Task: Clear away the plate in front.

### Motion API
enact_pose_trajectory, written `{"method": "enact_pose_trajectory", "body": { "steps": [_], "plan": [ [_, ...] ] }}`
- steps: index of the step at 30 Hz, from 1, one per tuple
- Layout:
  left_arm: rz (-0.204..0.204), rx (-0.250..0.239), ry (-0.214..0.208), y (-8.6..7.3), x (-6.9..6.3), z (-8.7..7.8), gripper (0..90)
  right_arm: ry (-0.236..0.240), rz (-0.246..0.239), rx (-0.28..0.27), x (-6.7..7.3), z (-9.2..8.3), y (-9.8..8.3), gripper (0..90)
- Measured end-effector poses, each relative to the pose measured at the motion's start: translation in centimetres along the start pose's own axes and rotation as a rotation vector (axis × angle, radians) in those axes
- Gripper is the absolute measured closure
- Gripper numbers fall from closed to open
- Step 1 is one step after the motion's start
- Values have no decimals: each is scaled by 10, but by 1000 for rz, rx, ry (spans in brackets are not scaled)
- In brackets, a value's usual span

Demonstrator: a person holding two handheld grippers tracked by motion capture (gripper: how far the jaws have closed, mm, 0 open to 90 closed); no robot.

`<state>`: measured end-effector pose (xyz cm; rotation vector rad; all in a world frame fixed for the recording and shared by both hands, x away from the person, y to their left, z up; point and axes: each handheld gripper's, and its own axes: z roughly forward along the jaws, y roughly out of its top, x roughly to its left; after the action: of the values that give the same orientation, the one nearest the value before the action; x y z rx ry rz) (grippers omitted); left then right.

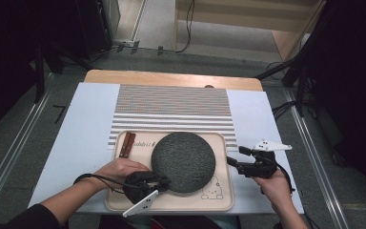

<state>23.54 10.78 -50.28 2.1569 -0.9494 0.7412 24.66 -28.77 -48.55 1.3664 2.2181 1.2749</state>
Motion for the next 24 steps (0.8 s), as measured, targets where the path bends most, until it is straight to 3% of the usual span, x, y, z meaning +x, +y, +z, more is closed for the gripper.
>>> {"method": "enact_pose_trajectory", "body": {
  "steps": [3,16,20,24],
  "plan": [
    [-33,5,8,-2,2,-4,574,1,0,-2,0,0,0,253],
    [-167,-2,10,-7,15,-20,510,1,0,-4,1,-1,-1,253],
    [-258,-16,-19,-10,25,-24,507,4,-1,-1,1,-1,-1,253],
    [-376,-20,-15,-14,38,-24,464,6,-4,-1,2,-1,-1,253]
  ]
}}
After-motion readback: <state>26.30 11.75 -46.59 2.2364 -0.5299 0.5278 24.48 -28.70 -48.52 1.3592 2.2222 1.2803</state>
